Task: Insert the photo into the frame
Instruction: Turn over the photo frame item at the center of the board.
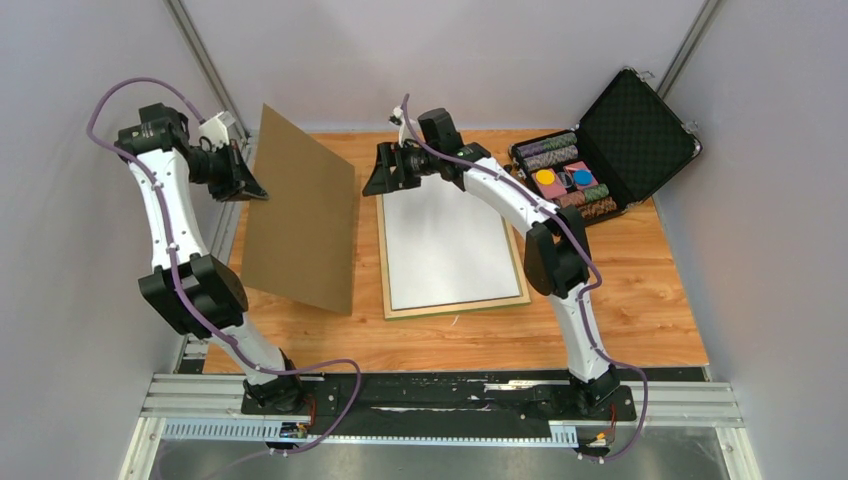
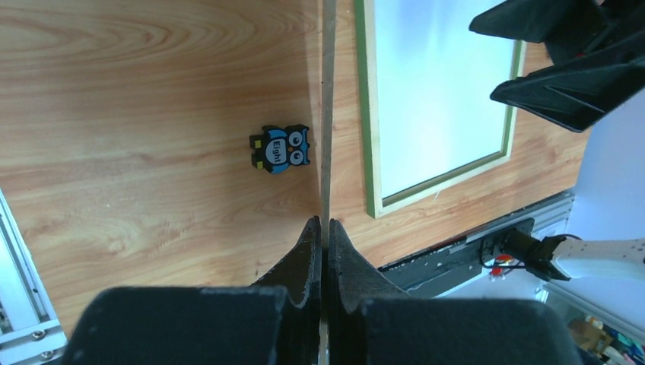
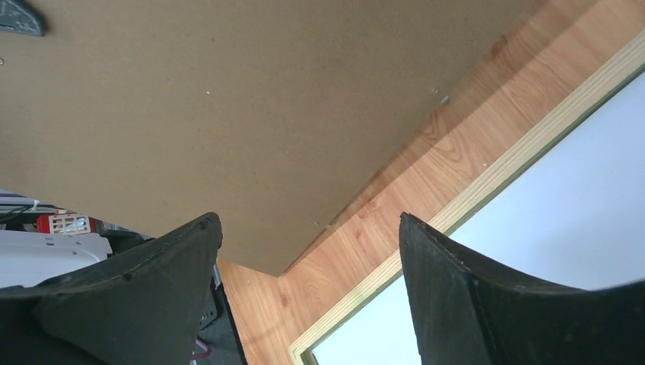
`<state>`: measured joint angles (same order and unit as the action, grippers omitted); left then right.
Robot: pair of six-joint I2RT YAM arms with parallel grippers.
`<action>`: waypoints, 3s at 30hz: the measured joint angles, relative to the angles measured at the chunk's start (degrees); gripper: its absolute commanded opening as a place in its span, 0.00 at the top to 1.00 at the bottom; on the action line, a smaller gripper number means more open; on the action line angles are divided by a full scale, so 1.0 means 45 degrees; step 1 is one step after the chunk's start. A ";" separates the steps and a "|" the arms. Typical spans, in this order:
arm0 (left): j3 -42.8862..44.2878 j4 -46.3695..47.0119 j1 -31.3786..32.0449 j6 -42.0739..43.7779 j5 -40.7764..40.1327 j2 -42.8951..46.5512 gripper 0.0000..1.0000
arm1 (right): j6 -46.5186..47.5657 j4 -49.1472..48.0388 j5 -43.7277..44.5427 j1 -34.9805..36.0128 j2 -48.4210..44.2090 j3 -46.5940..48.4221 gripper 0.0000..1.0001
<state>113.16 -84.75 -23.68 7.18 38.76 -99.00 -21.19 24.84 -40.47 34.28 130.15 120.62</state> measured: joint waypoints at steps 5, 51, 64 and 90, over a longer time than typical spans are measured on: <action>-0.0427 0.0282 0.0457 -0.0685 -0.0753 0.0000 0.97 | -0.0029 0.0000 -0.0034 0.0010 0.0000 0.0000 0.15; -0.2550 0.2701 0.4998 -0.2953 0.1957 0.2589 0.28 | -0.3521 -0.2210 -0.3303 0.0699 0.0199 0.0665 0.13; -0.2565 0.2749 0.5989 -0.2803 0.2064 0.2725 0.26 | -0.4561 -0.2895 -0.3696 0.0253 -0.0282 0.0175 0.12; -0.2565 0.2783 0.6509 -0.2463 0.1515 0.2773 0.26 | -0.4036 -0.2467 -0.2526 0.0228 -0.1302 -0.0680 0.18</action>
<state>101.62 -72.23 5.61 -3.90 45.58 -86.52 -39.35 13.74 -51.83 35.31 124.29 117.56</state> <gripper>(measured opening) 0.739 0.829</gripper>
